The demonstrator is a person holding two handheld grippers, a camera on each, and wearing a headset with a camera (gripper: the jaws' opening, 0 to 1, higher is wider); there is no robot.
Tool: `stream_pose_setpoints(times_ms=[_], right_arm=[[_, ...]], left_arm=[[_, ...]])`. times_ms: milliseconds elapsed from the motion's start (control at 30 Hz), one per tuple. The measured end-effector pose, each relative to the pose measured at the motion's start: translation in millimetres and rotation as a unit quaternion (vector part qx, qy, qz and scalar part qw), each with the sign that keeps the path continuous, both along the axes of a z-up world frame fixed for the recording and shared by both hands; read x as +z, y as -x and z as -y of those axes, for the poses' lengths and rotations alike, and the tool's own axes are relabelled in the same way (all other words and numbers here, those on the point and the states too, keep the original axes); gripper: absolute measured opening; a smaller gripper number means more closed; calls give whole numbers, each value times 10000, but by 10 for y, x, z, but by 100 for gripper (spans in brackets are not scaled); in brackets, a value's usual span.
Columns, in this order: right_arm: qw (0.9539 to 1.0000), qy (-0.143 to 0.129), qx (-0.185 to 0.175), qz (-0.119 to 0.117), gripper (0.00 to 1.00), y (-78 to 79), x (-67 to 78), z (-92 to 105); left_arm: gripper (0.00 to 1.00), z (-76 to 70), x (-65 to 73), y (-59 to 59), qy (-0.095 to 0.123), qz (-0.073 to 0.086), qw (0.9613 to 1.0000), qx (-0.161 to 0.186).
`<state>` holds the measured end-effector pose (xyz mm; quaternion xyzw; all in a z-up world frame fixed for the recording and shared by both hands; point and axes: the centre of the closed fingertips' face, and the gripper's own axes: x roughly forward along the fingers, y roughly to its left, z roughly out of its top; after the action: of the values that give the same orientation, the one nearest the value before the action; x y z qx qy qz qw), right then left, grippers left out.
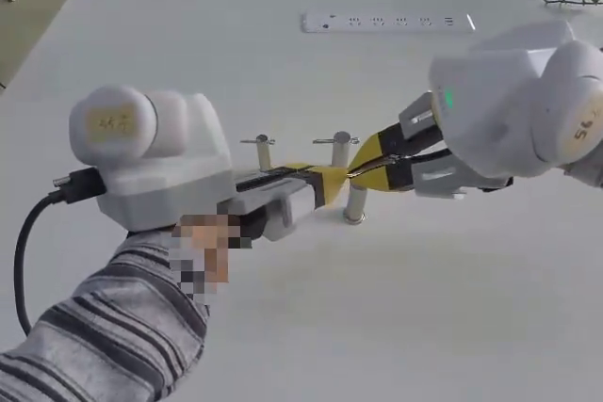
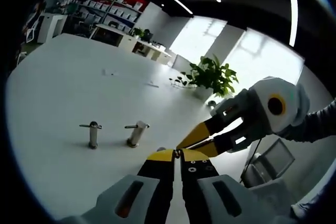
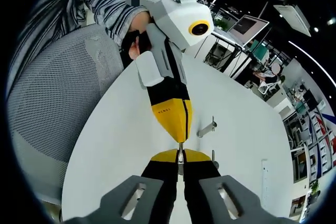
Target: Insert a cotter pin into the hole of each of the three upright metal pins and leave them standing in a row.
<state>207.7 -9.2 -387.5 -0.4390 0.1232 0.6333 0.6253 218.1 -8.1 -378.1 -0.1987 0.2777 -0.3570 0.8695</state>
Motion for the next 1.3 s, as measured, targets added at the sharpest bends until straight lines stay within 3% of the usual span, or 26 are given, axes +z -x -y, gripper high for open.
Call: stream_pose_setpoints(times_ms=[133, 267, 433, 633, 733, 767, 867, 1033, 1100, 1200, 1233, 1267, 1300], right_arm=[[10000, -5, -16, -2, 0, 2, -1, 1], [10000, -31, -61, -58, 0, 11, 2, 8], [9997, -56, -137, -190, 0, 17, -6, 19], [9966, -254, -436, -650, 0, 22, -7, 24], [9921, -435, -651, -981, 0, 25, 0, 31], [9892, -506, -748, -1157, 1, 27, -1, 39], [9828, -711, -841, -1485, 3, 52, 18, 40], [9626, -1009, -1136, -2245, 7, 102, 26, 73], [9582, -1099, -1210, -2350, 7, 89, 30, 97], [9437, -1301, -1272, -2761, 6, 143, 61, 96], [9432, -1302, -1234, -2798, 7, 151, 58, 107], [9386, -1311, -1238, -2942, 7, 180, 55, 116], [9369, -1334, -1240, -2983, 7, 184, 57, 118]], left_arm=[[0, 4, 3, 6, -1, 27, 10000, -28], [0, 21, 19, 25, -121, 283, 9993, -212], [0, 38, 21, 37, -245, 494, 9979, -339], [0, 43, 30, 40, -400, 763, 9948, -543], [0, 55, 76, 57, -341, 901, 9931, -667], [0, 52, 89, 55, -395, 1001, 9917, -707], [0, 47, 85, 65, -474, 1074, 9899, -795], [0, 53, 111, 107, -504, 1274, 9855, -1001], [0, 62, 134, 144, -470, 1341, 9838, -1092], [0, 75, 156, 191, -434, 1423, 9813, -1223], [0, 78, 163, 204, -402, 1430, 9810, -1246], [0, 81, 170, 223, -368, 1447, 9803, -1292], [0, 83, 173, 234, -350, 1455, 9799, -1319]])
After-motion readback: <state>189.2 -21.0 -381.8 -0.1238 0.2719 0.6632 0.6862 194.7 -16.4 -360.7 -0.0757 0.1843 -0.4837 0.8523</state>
